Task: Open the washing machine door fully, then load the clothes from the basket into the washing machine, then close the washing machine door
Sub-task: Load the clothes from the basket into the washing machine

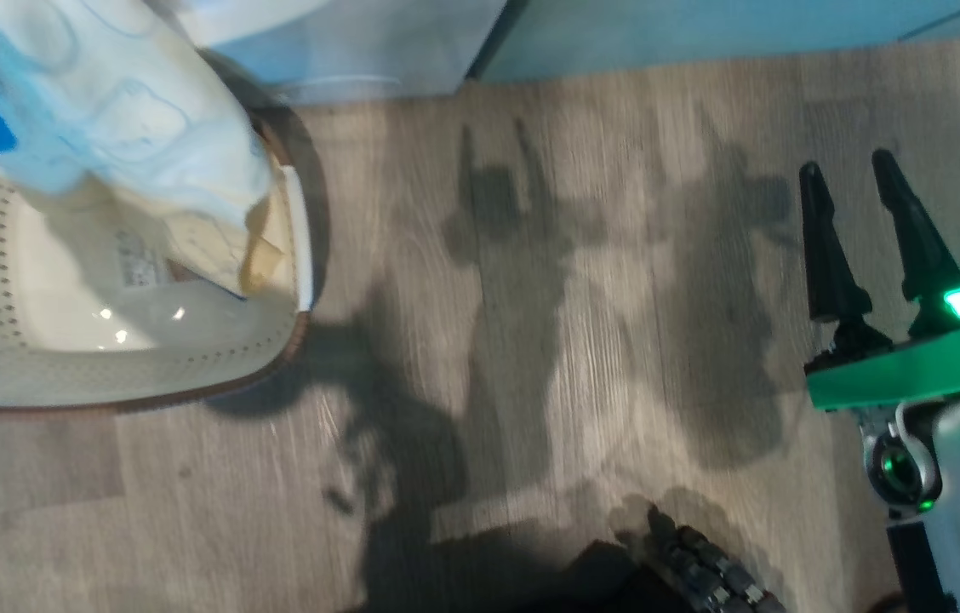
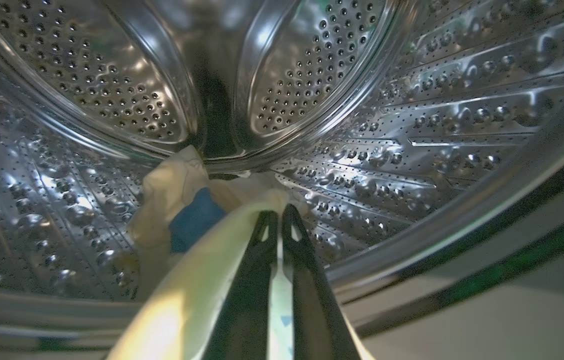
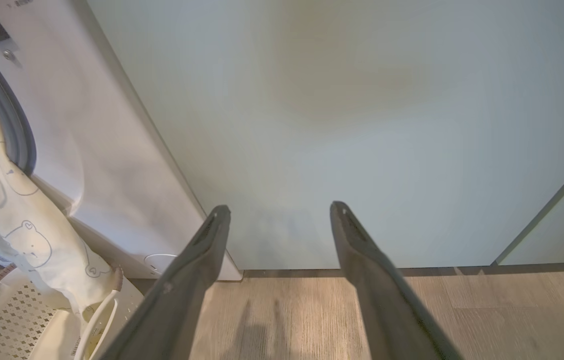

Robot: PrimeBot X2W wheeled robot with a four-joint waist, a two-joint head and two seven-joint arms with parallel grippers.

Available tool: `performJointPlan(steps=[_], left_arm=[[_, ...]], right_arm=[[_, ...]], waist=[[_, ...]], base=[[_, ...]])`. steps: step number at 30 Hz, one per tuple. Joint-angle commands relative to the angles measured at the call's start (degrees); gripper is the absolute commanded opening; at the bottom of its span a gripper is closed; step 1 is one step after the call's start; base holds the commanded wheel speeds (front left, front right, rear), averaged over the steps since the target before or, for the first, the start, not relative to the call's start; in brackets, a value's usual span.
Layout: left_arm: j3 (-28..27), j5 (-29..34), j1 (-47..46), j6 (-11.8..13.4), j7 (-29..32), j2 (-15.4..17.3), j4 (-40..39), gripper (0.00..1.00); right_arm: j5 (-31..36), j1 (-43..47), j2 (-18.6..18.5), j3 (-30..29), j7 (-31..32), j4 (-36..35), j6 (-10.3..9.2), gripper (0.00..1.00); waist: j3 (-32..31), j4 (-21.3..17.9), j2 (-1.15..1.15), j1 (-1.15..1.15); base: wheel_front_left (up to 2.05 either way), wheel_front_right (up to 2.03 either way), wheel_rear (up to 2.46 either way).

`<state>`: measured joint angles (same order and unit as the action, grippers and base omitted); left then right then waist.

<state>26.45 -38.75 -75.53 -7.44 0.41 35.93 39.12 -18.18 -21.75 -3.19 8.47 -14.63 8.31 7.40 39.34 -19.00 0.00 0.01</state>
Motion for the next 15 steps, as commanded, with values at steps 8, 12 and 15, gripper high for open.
performJointPlan(steps=[8, 12, 15], left_arm=[[1.6, 2.2, -12.7, 0.0, -3.7, 2.8, 6.1, 0.00], [2.2, 3.3, -17.3, 0.0, -7.0, 2.5, 10.2, 0.00], [2.5, 4.5, -20.5, 0.0, -10.3, 2.3, 12.8, 0.00]], right_arm=[[-0.7, -2.4, 0.2, 2.6, -0.4, -2.0, 0.09, 1.00], [-0.8, -3.2, 0.3, 3.2, -0.4, -2.2, 0.09, 1.00], [-0.8, -3.5, 0.3, 3.6, -0.4, -2.3, 0.09, 1.00]], waist=[[5.9, -2.8, 0.00, -0.01], [7.3, -3.5, 0.00, -0.01], [7.9, -3.8, 0.00, -0.01]], base=[[0.00, 0.00, 0.00], [0.00, 0.00, 0.00], [0.00, 0.00, 0.00]])
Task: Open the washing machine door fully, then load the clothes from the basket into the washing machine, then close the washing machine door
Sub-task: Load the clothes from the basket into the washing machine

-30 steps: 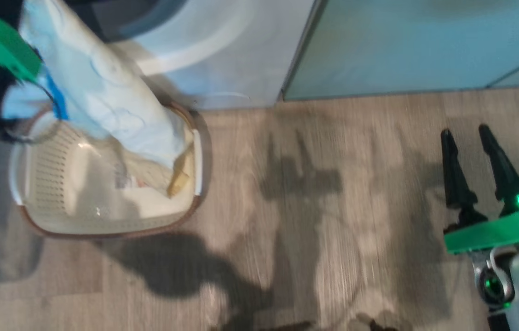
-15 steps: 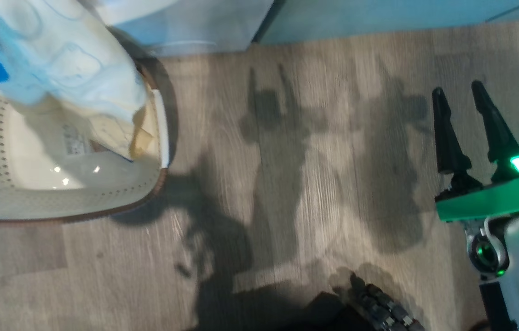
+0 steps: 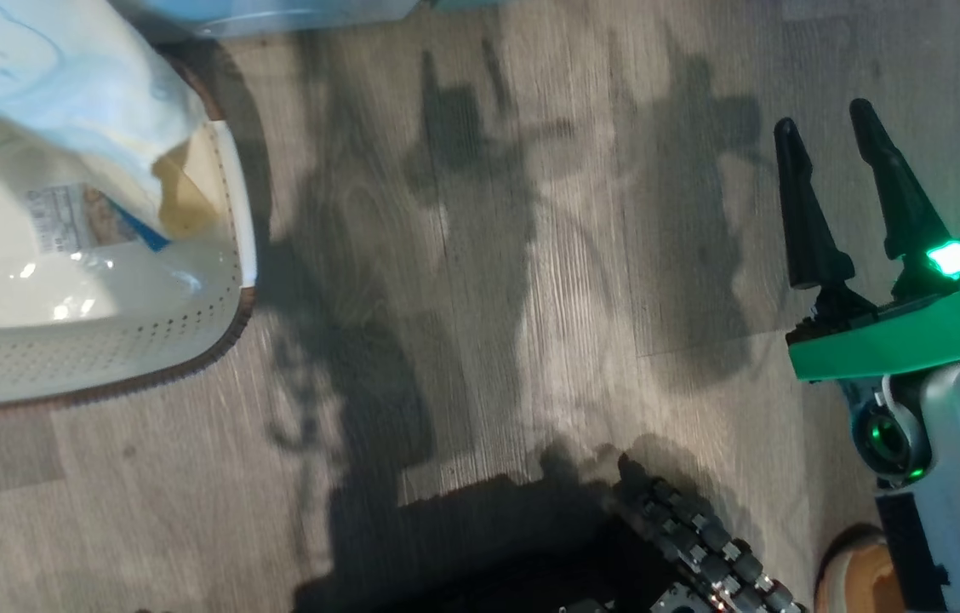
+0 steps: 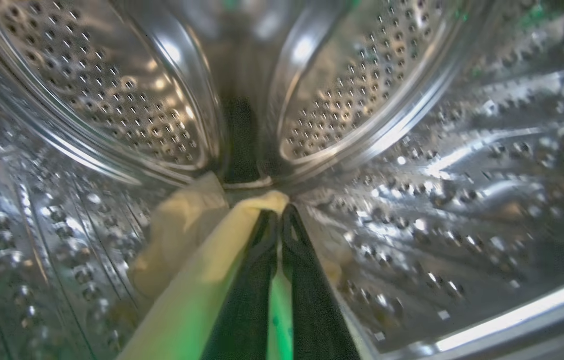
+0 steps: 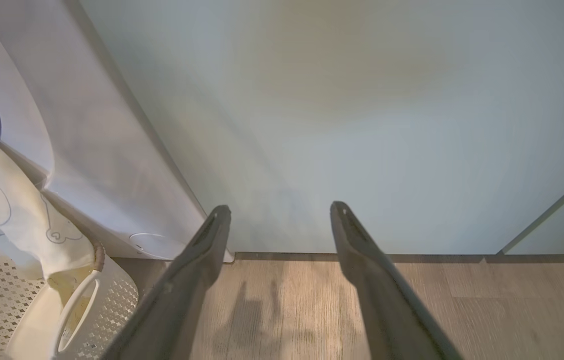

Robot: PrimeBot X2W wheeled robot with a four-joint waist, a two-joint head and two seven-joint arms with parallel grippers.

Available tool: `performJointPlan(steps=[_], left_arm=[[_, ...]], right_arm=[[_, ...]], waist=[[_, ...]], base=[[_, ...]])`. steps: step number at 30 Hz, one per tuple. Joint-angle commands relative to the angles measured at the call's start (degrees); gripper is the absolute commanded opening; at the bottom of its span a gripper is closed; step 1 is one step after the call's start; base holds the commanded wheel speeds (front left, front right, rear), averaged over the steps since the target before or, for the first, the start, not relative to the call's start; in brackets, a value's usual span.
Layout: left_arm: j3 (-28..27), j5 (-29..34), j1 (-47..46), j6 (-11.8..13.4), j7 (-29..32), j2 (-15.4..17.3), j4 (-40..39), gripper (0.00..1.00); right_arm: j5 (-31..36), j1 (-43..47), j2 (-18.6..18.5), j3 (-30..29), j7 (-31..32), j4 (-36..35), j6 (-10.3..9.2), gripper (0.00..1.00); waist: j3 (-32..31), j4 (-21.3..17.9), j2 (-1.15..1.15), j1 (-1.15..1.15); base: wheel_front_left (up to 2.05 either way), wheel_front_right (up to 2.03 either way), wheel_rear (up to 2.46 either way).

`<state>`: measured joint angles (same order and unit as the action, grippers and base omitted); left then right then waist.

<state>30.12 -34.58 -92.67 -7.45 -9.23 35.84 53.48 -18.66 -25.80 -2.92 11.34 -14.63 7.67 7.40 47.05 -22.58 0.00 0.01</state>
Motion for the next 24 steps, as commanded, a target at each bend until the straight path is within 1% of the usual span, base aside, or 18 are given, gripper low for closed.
performJointPlan(steps=[1, 4, 6, 7, 9, 11, 18, 22, 23, 24], left_arm=[[-1.2, 0.5, -4.4, 0.0, -1.7, 2.2, -0.7, 0.00], [-1.8, 1.2, -7.5, 0.5, -4.2, 1.9, 1.2, 0.00], [-2.8, 1.5, -8.9, 1.3, -5.3, 1.6, 1.4, 0.00], [-2.8, 1.5, -8.9, 1.3, -5.3, 1.6, 1.4, 0.00], [-4.1, 1.7, -9.8, 1.6, -5.7, 1.4, 0.6, 0.00], [-6.7, 1.9, -10.4, 1.9, -5.7, 1.4, -2.2, 0.00], [-15.1, 4.8, -6.9, 2.4, -5.7, 0.5, -9.7, 0.00], [-16.1, 6.0, -3.9, 1.8, -5.8, -0.7, -6.6, 0.00], [-16.2, 6.0, -3.5, 1.6, -5.8, -1.1, -5.2, 0.06], [-16.1, 6.1, -3.3, 1.5, -5.8, -1.4, -3.9, 0.24]], right_arm=[[-0.3, 0.4, 0.0, 0.8, -0.4, -1.6, 0.09, 1.00], [-0.3, 0.2, 0.0, 1.1, -0.4, -1.6, 0.09, 1.00], [-0.3, 0.1, 0.0, 1.2, -0.4, -1.6, 0.09, 1.00], [-0.3, 0.1, 0.0, 1.2, -0.4, -1.6, 0.09, 1.00], [-0.3, 0.0, 0.0, 1.3, -0.4, -1.6, 0.09, 1.00], [-0.4, -0.2, 0.0, 1.4, -0.4, -1.6, 0.09, 1.00], [-0.7, -0.7, 0.0, 1.8, -0.4, -1.4, 0.09, 1.00], [-0.7, -0.7, 0.0, 1.9, -0.4, -1.2, 0.09, 1.00], [-0.6, -0.7, 0.0, 1.9, -0.4, -1.2, 0.09, 1.00], [-0.6, -0.7, 0.0, 1.8, -0.4, -1.1, 0.09, 1.00]], waist=[[0.3, -0.3, 0.00, -0.01], [0.8, -0.5, 0.00, -0.01], [1.0, -0.6, 0.00, -0.01], [1.0, -0.6, 0.00, -0.01], [1.3, -0.7, 0.00, -0.01], [1.7, -0.7, 0.00, -0.01], [2.3, -0.7, 0.00, -0.01], [2.0, -0.4, 0.00, -0.01], [1.9, -0.4, 0.00, -0.01], [1.8, -0.3, 0.00, -0.01]], base=[[0.00, 0.00, 0.00], [0.00, 0.00, 0.00], [0.00, 0.00, 0.00], [0.00, 0.00, 0.00], [0.00, 0.00, 0.00], [0.00, 0.00, 0.00], [0.00, 0.00, 0.00], [0.00, 0.00, 0.00], [0.00, 0.00, 0.00], [0.00, 0.00, 0.00]])
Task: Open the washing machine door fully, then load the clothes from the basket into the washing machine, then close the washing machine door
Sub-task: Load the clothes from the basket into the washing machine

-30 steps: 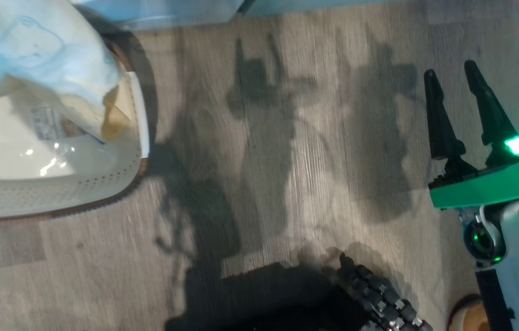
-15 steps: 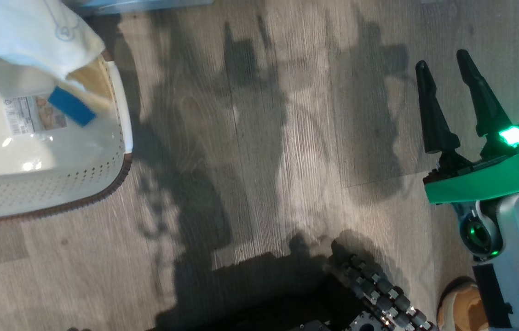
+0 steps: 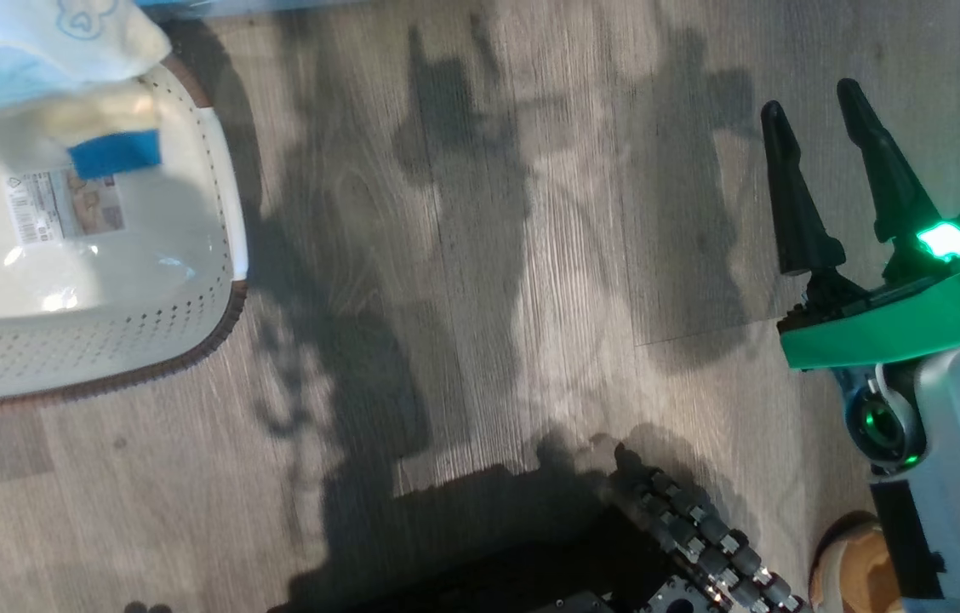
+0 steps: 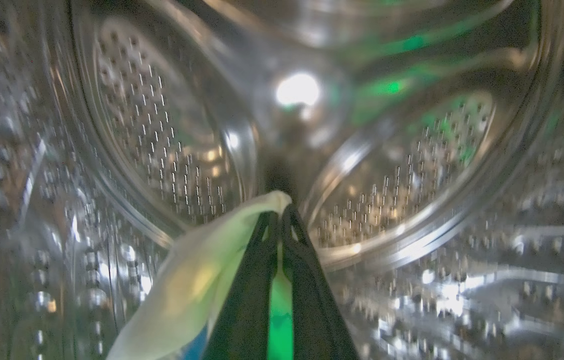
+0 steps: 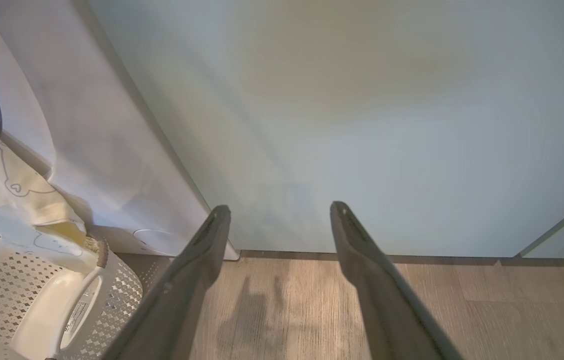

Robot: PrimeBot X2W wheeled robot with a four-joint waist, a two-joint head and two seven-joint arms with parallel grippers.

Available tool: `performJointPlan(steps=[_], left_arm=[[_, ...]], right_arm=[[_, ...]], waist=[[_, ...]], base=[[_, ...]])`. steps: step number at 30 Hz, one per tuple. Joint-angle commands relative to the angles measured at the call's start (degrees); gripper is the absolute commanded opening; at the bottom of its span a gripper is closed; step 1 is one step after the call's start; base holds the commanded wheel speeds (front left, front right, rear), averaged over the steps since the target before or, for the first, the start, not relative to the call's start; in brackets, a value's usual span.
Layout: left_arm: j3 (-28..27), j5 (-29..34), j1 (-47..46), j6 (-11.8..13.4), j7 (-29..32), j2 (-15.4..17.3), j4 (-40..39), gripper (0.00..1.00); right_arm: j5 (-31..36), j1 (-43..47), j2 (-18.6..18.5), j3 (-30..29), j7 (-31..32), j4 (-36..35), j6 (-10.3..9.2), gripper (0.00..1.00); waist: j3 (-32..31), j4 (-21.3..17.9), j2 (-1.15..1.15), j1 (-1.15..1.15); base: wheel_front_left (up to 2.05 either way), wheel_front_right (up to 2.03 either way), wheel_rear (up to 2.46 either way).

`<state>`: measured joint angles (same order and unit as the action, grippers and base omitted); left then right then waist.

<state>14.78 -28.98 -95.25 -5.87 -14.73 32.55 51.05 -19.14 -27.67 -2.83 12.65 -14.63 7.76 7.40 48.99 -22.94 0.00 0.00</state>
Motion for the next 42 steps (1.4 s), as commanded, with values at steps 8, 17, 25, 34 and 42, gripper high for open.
performJointPlan(steps=[8, 17, 25, 34, 42], left_arm=[[1.7, 1.2, -0.3, -0.7, -0.1, -0.9, 8.9, 1.00], [4.2, 0.3, 4.8, -1.5, -0.1, -2.8, 13.8, 1.00], [2.8, -2.3, 15.0, -1.6, -0.2, -3.8, 9.6, 1.00], [-4.1, -1.3, 35.4, 1.4, -0.3, -5.5, -6.3, 1.00], [-12.2, 2.7, 58.7, 4.0, -0.3, -10.0, -23.4, 1.00]], right_arm=[[0.4, 2.1, -0.1, -0.4, -0.4, -0.7, 0.09, 1.00], [1.0, 4.2, -0.1, -2.1, -0.4, -0.5, 0.09, 1.00], [1.6, 7.4, -0.2, -3.3, -0.4, 0.1, 0.09, 1.00], [2.0, 10.8, -0.6, -4.4, -0.4, 0.3, 0.09, 1.00], [2.2, 14.1, -1.0, -4.9, -0.4, 0.7, 0.09, 1.00]], waist=[[-2.4, 1.1, 0.00, 0.00], [-7.9, 3.0, 0.00, 0.00], [-14.2, 4.4, 0.00, 0.00], [-20.5, 5.6, 0.00, 0.00], [-26.5, 6.5, 0.00, 0.00]], base=[[0.00, 0.00, 0.00], [0.00, 0.00, 0.00], [0.00, 0.00, 0.00], [0.00, 0.00, 0.00], [0.00, 0.00, 0.00]])
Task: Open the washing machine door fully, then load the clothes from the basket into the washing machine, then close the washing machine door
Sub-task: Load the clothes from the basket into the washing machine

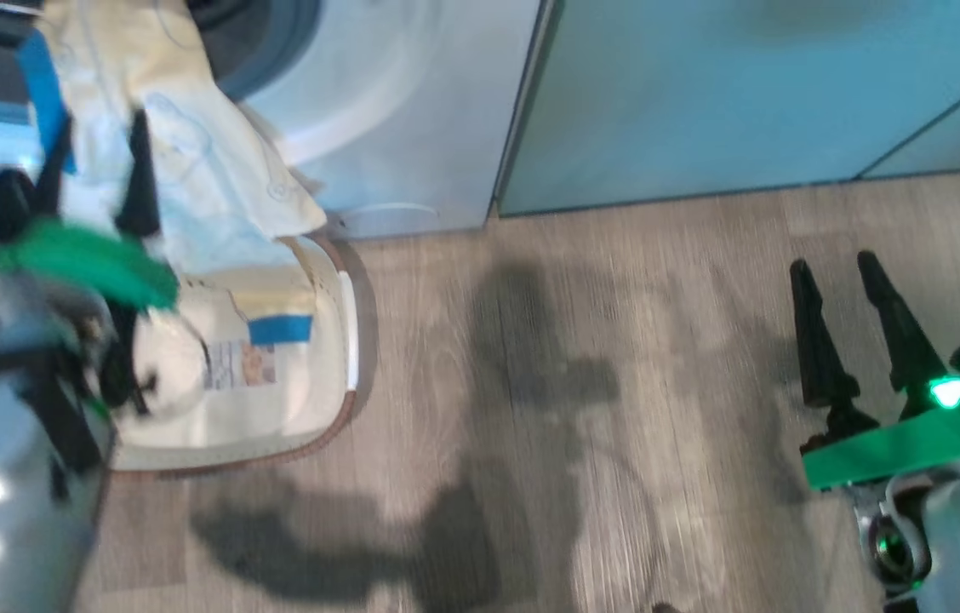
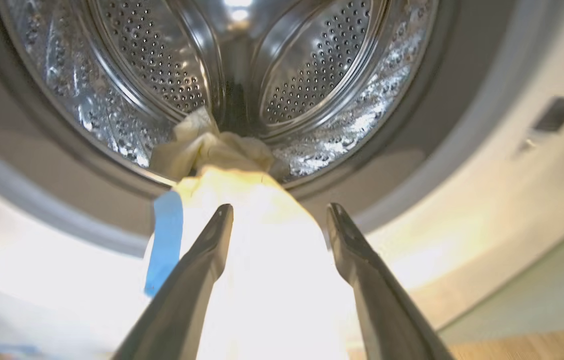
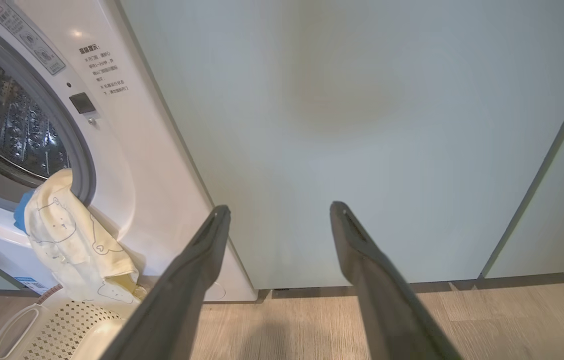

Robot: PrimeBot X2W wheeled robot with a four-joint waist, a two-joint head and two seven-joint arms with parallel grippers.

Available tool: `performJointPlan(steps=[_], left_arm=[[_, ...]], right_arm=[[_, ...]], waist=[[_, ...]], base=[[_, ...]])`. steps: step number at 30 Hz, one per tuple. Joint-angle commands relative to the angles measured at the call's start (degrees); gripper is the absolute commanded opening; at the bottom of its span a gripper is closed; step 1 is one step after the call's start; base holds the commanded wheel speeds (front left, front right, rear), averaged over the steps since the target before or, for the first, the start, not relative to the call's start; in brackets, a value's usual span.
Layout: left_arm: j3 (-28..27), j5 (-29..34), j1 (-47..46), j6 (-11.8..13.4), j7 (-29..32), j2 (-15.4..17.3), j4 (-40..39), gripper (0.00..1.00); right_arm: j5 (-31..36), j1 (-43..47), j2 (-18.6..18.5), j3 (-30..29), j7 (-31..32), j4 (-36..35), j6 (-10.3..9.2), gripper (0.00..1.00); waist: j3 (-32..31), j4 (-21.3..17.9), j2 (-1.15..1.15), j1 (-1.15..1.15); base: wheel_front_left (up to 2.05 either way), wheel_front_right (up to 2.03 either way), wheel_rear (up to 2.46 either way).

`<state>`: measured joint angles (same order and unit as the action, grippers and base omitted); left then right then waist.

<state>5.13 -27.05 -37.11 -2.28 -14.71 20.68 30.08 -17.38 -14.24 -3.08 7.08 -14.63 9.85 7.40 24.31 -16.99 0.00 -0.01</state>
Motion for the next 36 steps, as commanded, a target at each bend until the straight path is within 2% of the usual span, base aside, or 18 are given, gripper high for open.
performJointPlan(steps=[1, 9, 13, 18, 27, 36], left_arm=[[-3.4, 1.4, 3.1, 0.7, -0.3, 1.1, -4.1, 1.00], [-10.6, 5.1, 18.2, 0.0, -0.3, -5.2, -12.8, 1.00], [-14.2, 7.5, 24.9, -2.1, -0.3, -8.7, -14.7, 1.00], [-14.7, 10.5, 28.7, -4.0, -0.3, -11.9, -16.3, 1.00], [-15.9, 12.4, 31.6, -5.0, -0.3, -15.1, -17.0, 1.00], [-16.0, 13.2, 31.4, -5.2, -0.3, -16.0, -15.6, 1.00]], right_arm=[[0.5, 1.1, -0.7, 0.6, -0.4, -1.4, 0.09, 1.00], [0.6, 4.0, -1.0, 0.3, -0.4, -1.4, 0.09, 1.00], [0.6, 5.2, -1.1, -0.1, -0.4, -1.5, 0.09, 1.00], [0.6, 6.0, -1.3, -0.8, -0.4, -1.7, 0.09, 1.00], [0.5, 6.1, -1.5, -1.1, -0.4, -1.6, 0.09, 1.00], [0.4, 5.9, -1.5, -0.9, -0.4, -1.8, 0.09, 1.00]], waist=[[-2.4, 0.7, 0.00, 0.01], [-6.3, 1.6, 0.00, 0.01], [-7.4, 2.0, 0.00, 0.01], [-7.8, 3.2, 0.00, 0.01], [-8.1, 4.1, 0.00, 0.01], [-7.5, 3.8, 0.00, 0.01]], base=[[0.00, 0.00, 0.00], [0.00, 0.00, 0.00], [0.00, 0.00, 0.00], [0.00, 0.00, 0.00], [0.00, 0.00, 0.00], [0.00, 0.00, 0.00]])
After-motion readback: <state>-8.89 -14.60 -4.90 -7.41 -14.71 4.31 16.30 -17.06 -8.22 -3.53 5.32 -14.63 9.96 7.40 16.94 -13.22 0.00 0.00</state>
